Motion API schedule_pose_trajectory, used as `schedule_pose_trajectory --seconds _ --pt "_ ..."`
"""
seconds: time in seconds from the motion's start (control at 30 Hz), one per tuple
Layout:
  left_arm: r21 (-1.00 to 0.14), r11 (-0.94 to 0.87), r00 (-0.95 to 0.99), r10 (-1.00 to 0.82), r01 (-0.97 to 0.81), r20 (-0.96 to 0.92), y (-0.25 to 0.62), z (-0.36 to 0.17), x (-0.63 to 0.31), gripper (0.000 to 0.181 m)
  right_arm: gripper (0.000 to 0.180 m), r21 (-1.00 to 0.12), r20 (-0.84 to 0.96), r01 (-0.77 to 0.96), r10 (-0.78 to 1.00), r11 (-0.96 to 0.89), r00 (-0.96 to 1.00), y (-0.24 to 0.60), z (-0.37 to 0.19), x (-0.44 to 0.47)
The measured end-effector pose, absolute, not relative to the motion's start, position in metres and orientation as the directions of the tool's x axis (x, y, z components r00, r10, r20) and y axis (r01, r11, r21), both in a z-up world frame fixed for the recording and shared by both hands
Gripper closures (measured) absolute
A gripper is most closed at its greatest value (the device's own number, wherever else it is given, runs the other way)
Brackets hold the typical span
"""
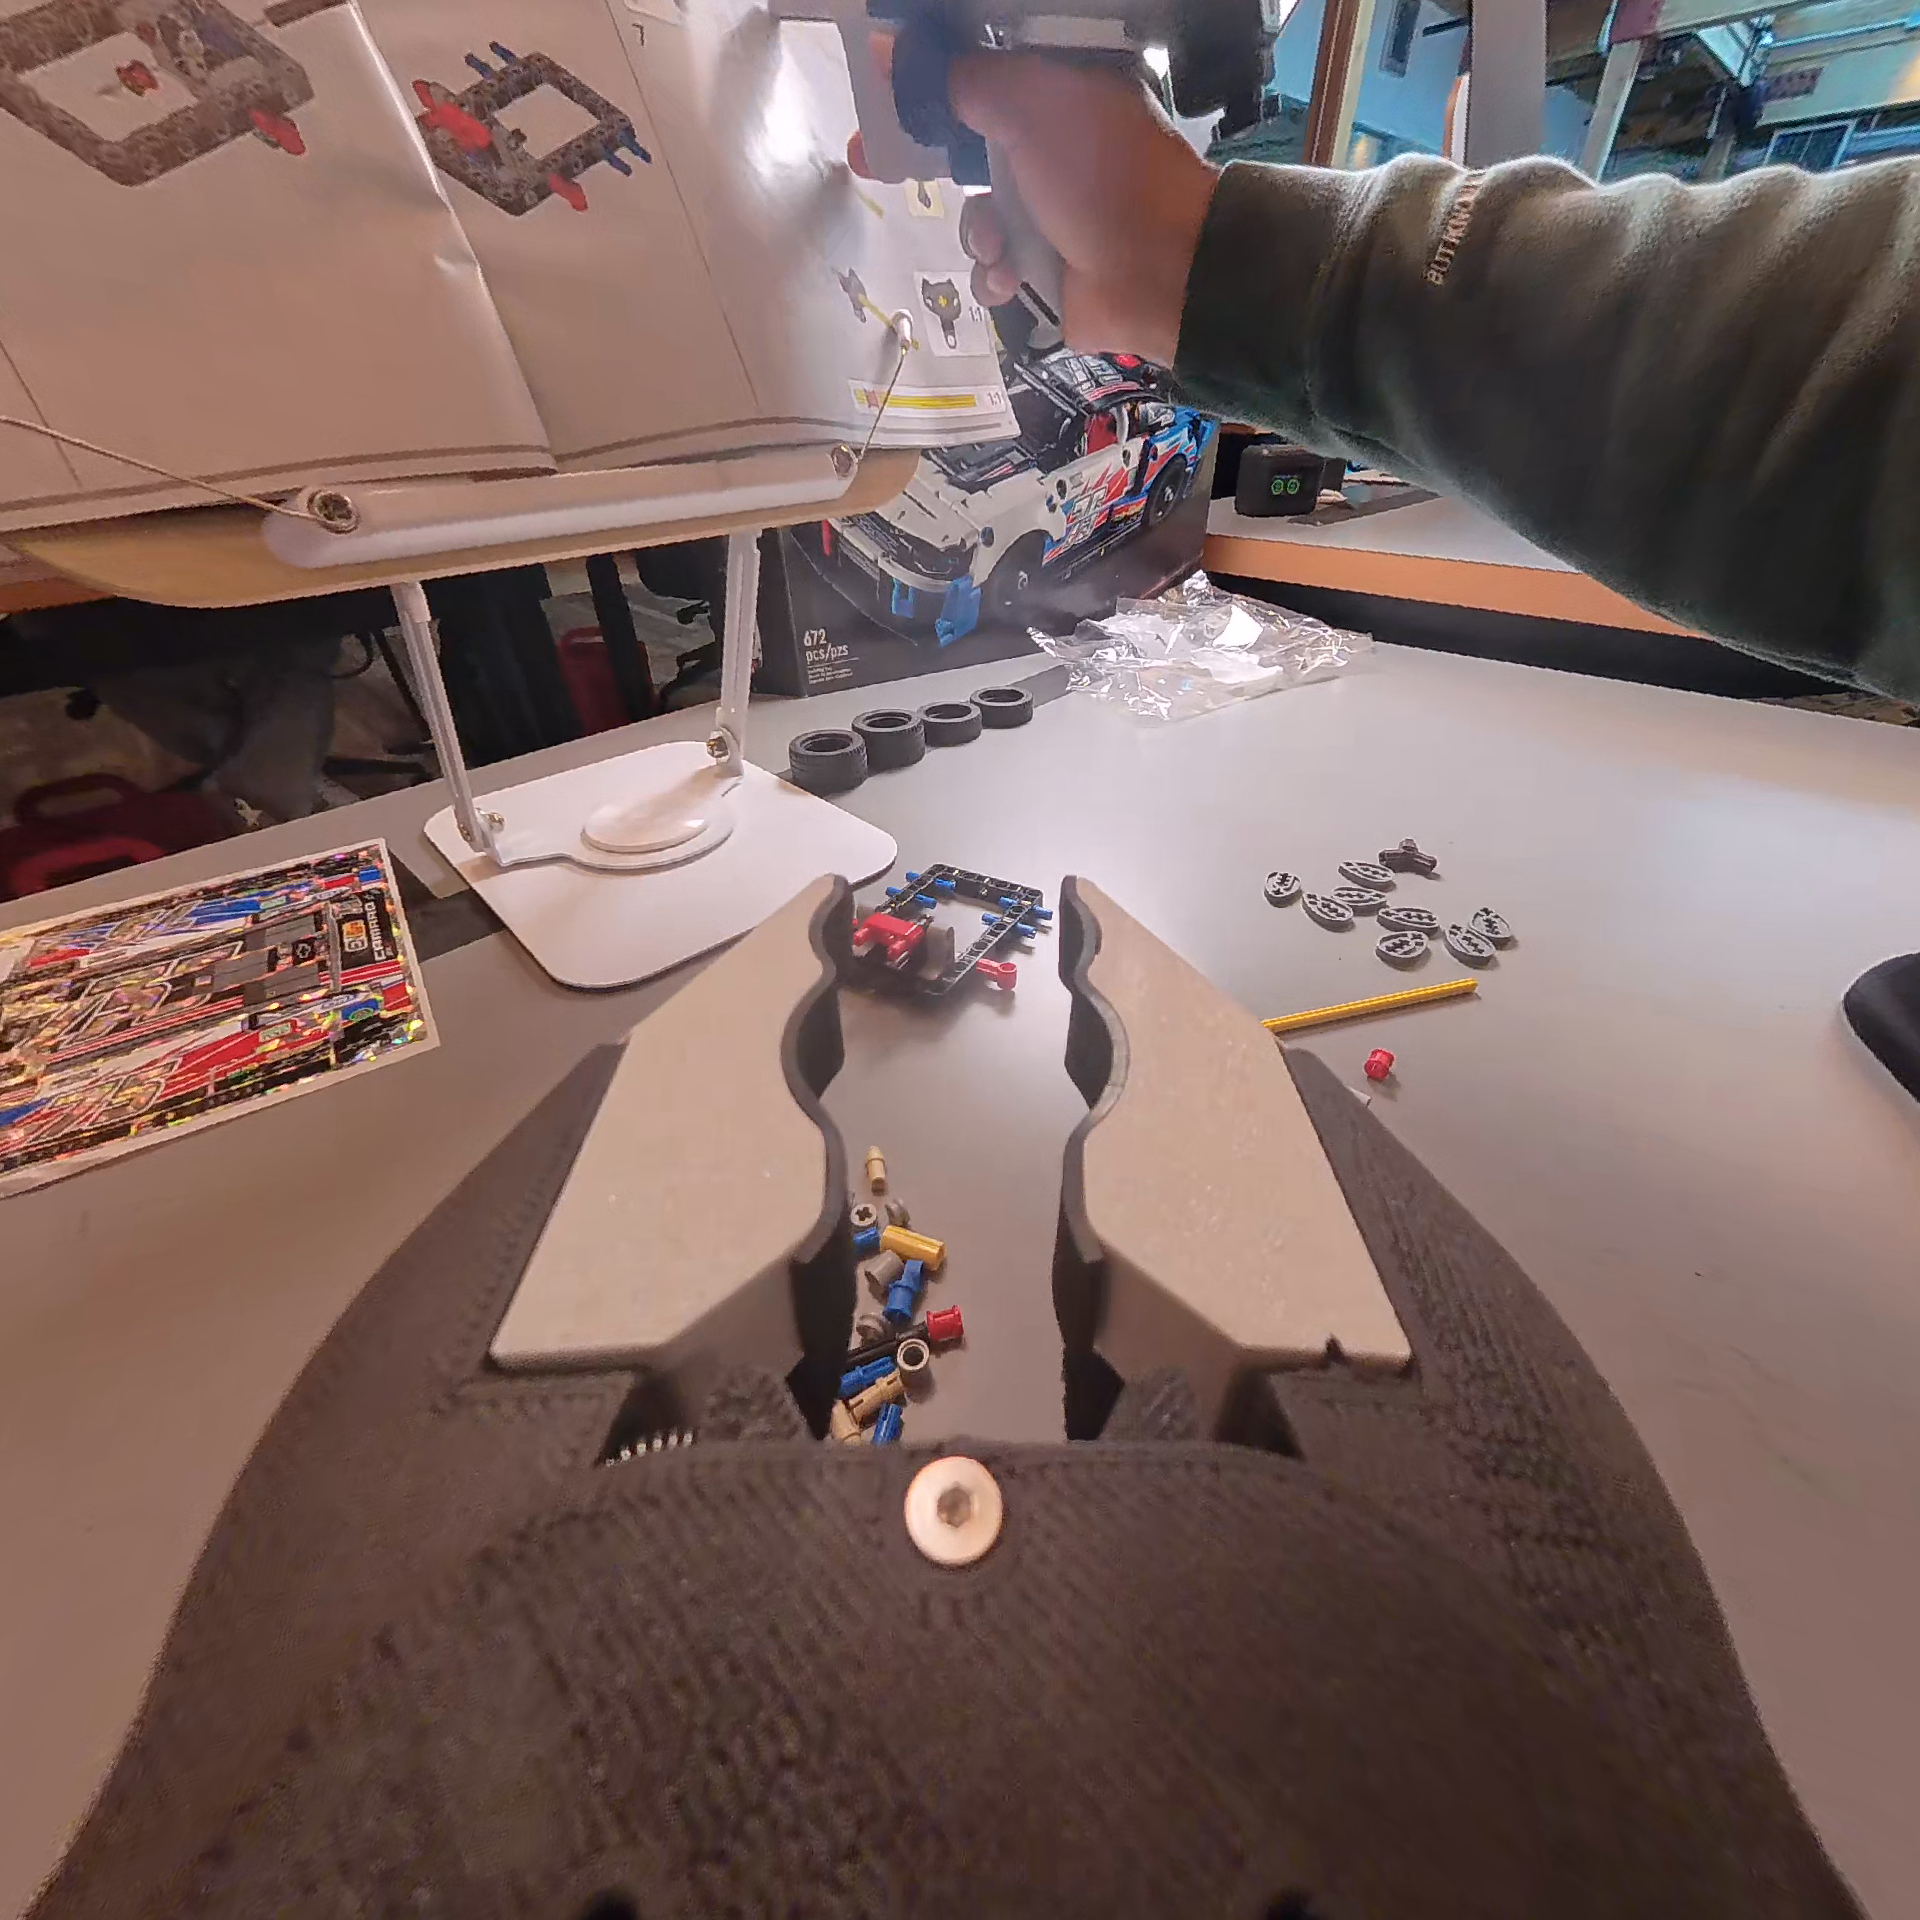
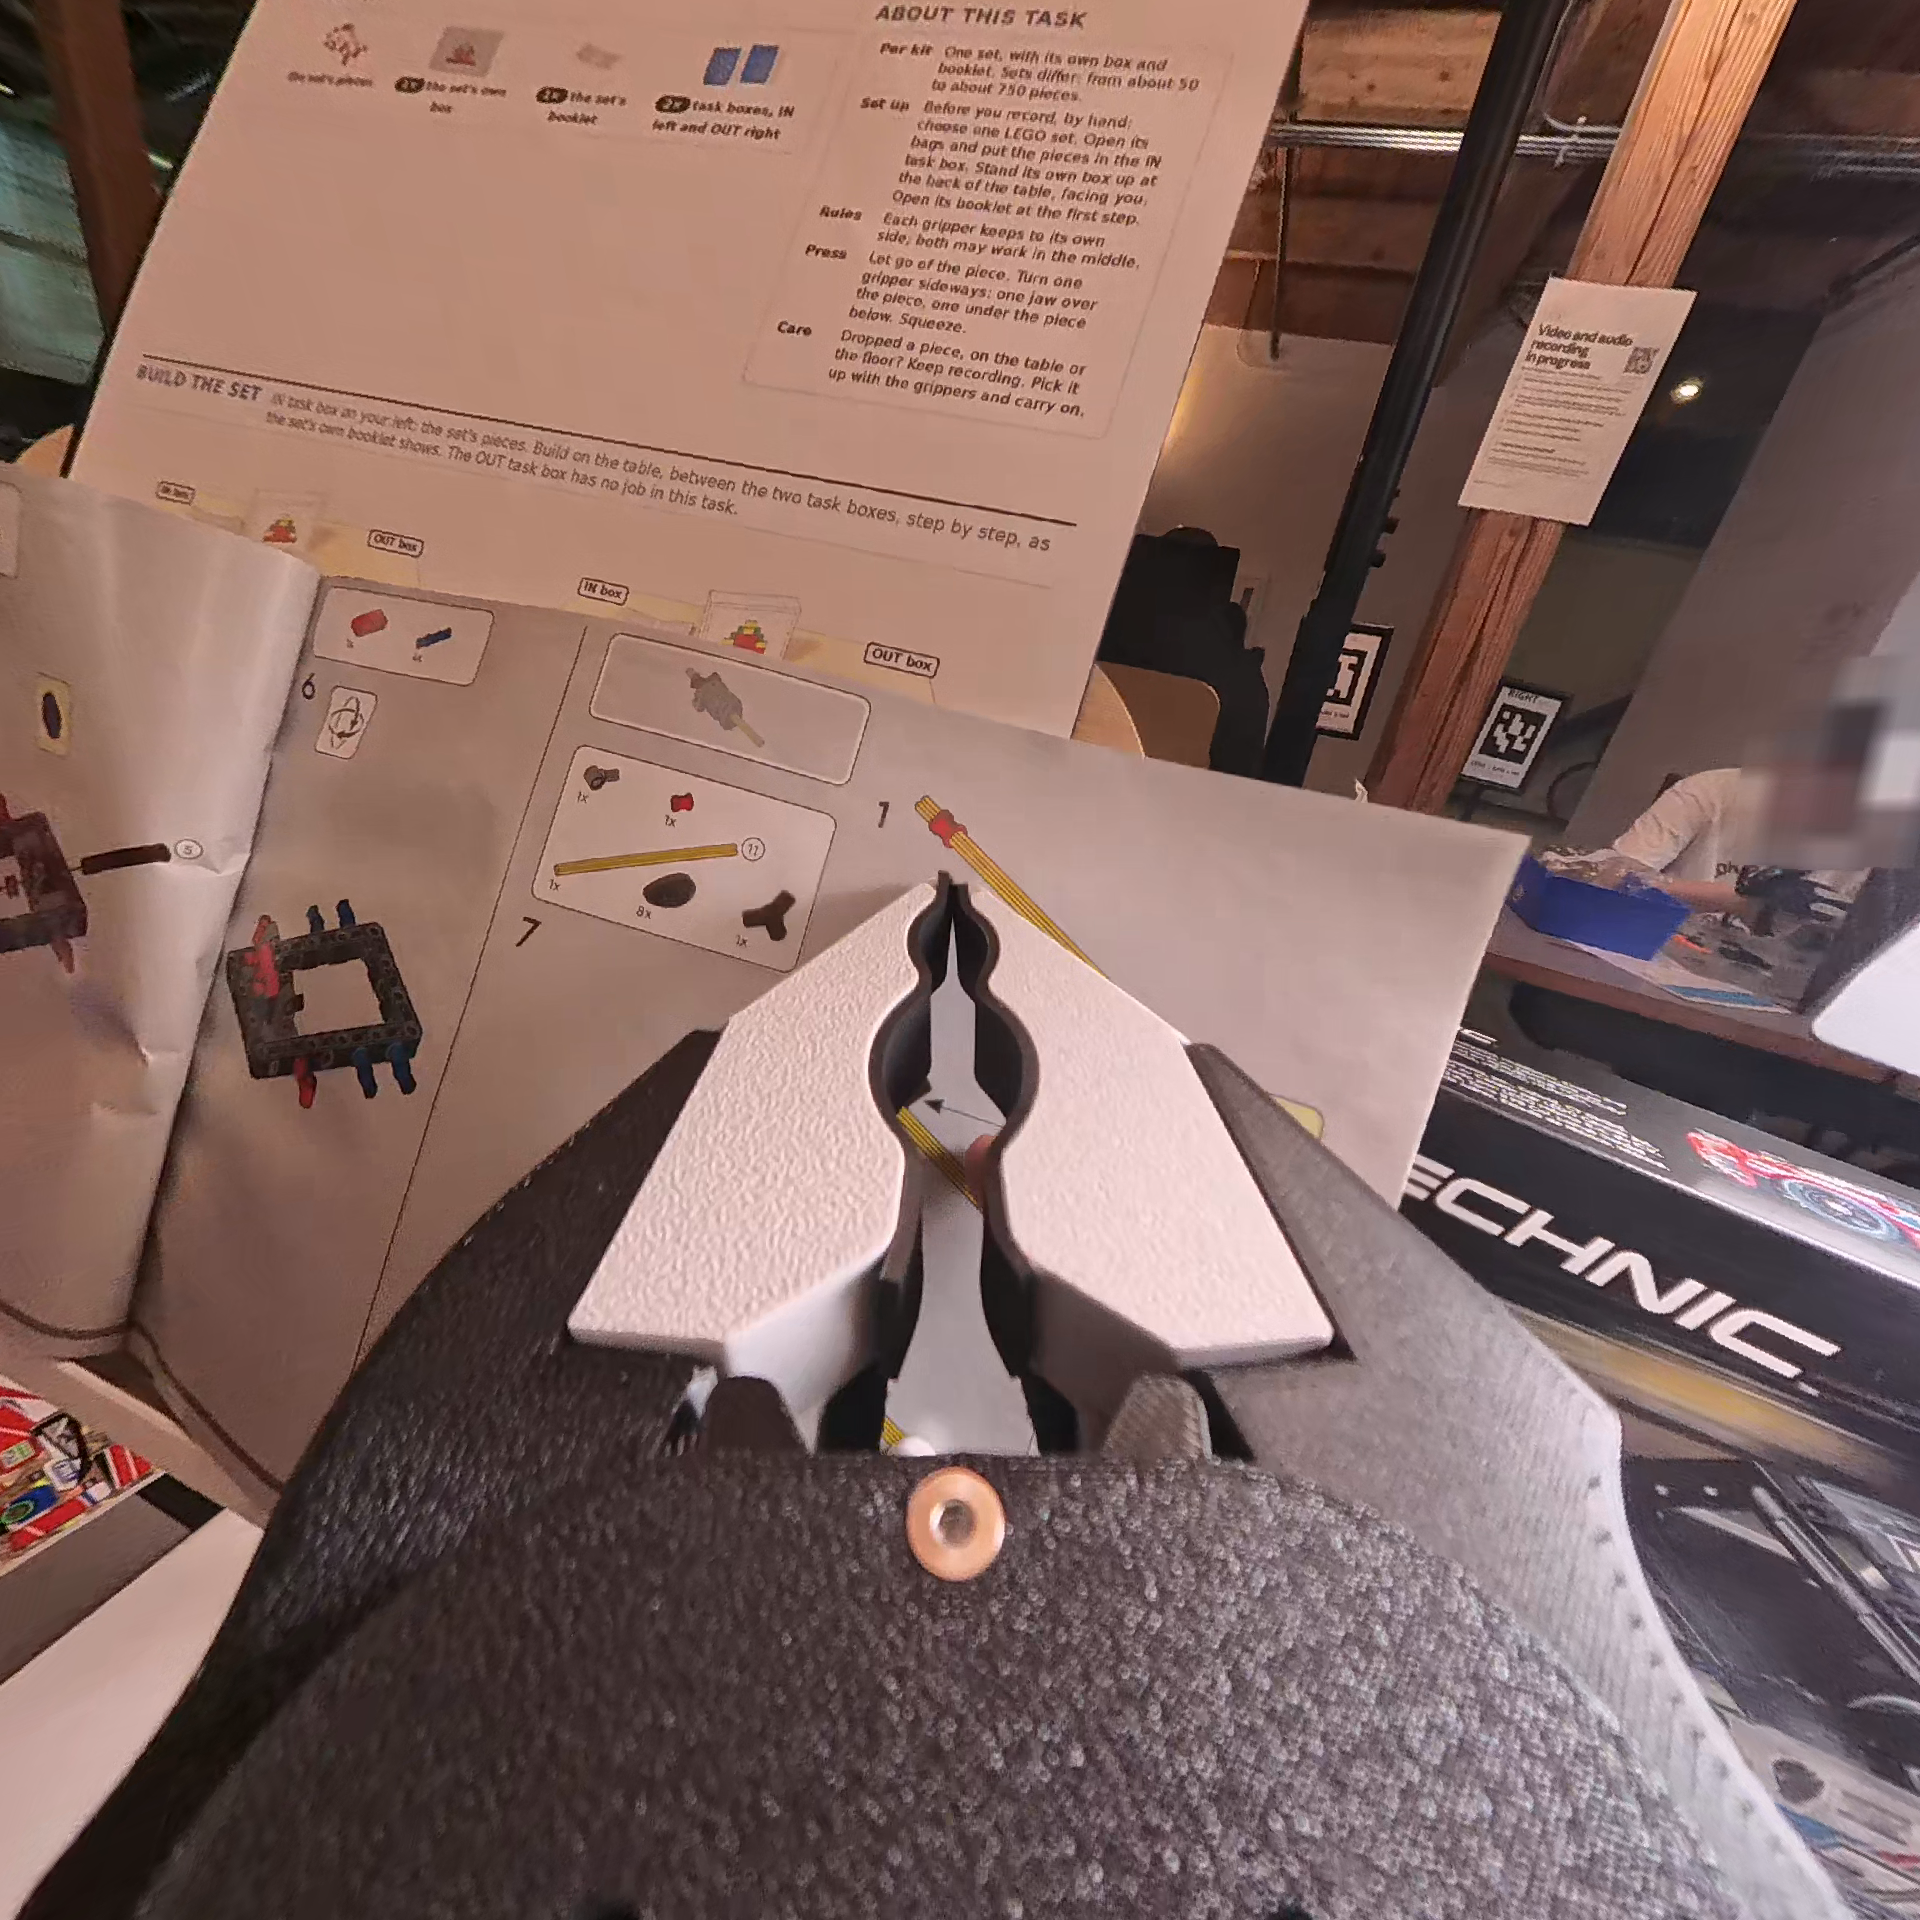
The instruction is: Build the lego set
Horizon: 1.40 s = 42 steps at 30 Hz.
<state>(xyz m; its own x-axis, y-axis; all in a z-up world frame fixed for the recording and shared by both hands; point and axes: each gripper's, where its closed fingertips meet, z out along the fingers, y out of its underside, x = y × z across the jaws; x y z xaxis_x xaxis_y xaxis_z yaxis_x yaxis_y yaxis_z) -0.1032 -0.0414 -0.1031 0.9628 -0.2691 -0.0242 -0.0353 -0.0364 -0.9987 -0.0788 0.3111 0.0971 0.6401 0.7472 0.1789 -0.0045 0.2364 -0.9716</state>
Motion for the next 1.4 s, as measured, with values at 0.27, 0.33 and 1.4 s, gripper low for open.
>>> schedule_pose_trajectory --seconds 0.27,0.33,1.4 --pt "-0.999 -0.047 0.965 -0.264 -0.019 -0.006 -0.041 -0.105 -0.106 0.142 0.180 -0.970 0.190 0.005 0.741 0.244 0.644 0.313 0.092 -0.072" --pt "-0.999 -0.048 0.964 -0.265 -0.022 -0.008 -0.041 -0.105 -0.105 0.142 0.180 -0.968 0.199 0.012 0.737 0.251 0.646 0.313 0.091 -0.067" --pt "-0.952 -0.199 0.786 -0.615 -0.234 -0.065 -0.058 -0.156 -0.006 0.158 0.165 -0.586 0.161 0.773 0.970 0.242 -0.182 0.004 -0.209 0.046"
